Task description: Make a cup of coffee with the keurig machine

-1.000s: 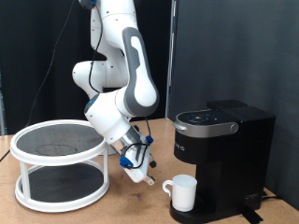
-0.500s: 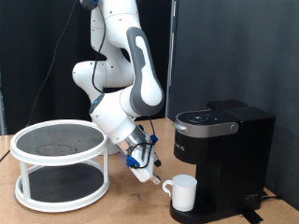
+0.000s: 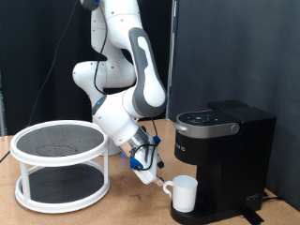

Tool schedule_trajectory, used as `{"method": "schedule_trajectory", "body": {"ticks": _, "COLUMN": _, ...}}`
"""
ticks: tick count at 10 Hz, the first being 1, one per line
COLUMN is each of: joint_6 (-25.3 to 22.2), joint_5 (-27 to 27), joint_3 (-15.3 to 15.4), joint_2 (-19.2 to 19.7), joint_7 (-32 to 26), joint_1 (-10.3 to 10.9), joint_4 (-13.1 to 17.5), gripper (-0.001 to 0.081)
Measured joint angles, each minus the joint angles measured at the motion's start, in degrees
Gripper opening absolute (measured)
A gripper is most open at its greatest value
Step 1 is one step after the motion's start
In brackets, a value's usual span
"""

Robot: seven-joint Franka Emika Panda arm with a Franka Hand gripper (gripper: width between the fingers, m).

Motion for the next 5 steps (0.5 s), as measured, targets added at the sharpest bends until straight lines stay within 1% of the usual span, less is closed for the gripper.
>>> {"method": "schedule_trajectory", "body": {"ticks": 5, "joint_6": 0.0, "joint_5": 1.13, "joint_3": 0.96, "joint_2": 1.37, "joint_7": -0.16, "joint_1": 0.05, "joint_4": 1.3, "gripper": 0.0734}}
